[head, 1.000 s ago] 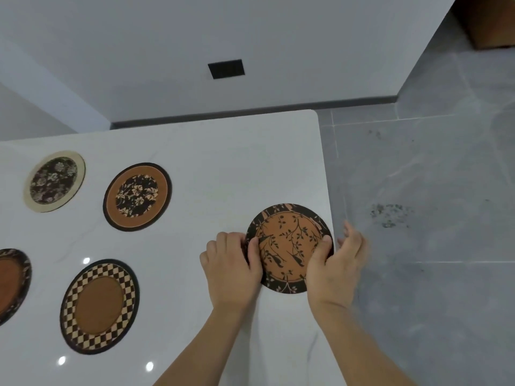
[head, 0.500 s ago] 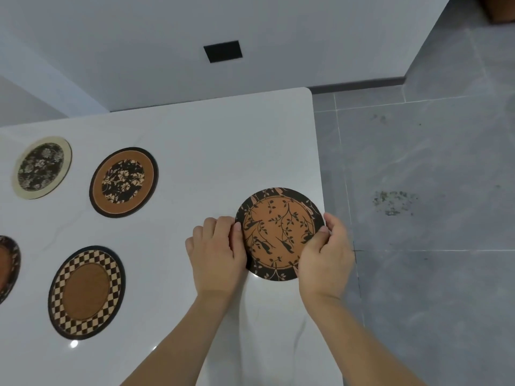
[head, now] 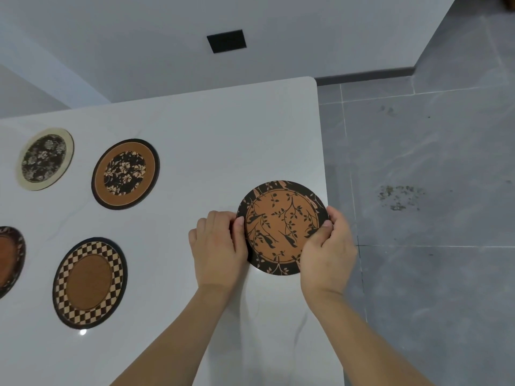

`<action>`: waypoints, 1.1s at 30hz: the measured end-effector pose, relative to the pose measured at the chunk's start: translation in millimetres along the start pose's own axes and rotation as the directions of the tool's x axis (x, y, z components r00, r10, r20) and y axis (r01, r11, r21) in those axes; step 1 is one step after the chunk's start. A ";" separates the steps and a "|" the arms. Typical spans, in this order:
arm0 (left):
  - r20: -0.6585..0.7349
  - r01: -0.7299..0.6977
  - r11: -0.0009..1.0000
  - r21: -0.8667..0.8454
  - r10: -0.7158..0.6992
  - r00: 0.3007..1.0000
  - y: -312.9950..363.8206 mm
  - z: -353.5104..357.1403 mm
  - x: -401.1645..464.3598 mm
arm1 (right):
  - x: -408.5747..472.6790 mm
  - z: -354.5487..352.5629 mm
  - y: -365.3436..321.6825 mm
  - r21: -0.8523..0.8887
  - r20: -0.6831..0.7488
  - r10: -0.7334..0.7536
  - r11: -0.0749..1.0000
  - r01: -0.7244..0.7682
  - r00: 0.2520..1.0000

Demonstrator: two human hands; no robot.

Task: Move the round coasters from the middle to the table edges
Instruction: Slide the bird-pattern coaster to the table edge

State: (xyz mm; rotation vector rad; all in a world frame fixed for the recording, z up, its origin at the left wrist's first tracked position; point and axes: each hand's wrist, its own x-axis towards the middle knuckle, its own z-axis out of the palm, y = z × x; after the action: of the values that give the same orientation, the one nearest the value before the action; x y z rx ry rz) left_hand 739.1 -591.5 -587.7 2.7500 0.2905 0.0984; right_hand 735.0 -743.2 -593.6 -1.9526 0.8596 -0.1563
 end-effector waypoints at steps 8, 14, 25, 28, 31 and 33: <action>-0.008 0.007 0.999 0.051 -0.006 1.000 0.6 2.1 -1.4 | -0.7 1.0 1.4 -0.019 0.008 -0.023 1.000 0.024 1.000; -0.060 -0.049 0.996 0.076 0.054 0.997 2.3 3.7 -1.4 | 0.0 1.8 4.7 -0.083 0.001 -0.082 0.993 0.082 0.997; 0.071 -0.087 0.994 0.071 0.082 0.994 0.3 6.8 1.0 | -3.7 5.9 -4.4 -0.512 0.313 -0.392 0.697 0.502 0.865; 0.078 -0.080 0.995 0.060 0.075 0.994 2.7 5.8 1.5 | -2.5 6.9 -4.6 -0.511 0.317 -0.386 0.700 0.499 0.866; 0.084 -0.079 0.995 0.054 0.075 0.994 4.4 3.1 3.2 | -2.0 7.4 -4.7 -0.521 0.318 -0.391 0.689 0.503 0.864; 0.086 -0.074 0.996 0.055 0.070 0.994 4.4 1.2 2.2 | -2.1 8.0 -4.2 -0.521 0.315 -0.394 0.689 0.504 0.863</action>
State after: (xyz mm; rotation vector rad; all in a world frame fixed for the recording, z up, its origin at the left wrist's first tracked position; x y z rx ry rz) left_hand 742.1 -595.5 -587.1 2.8133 0.1738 -0.0071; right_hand 739.0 -734.9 -593.9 -2.7076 0.2856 0.0100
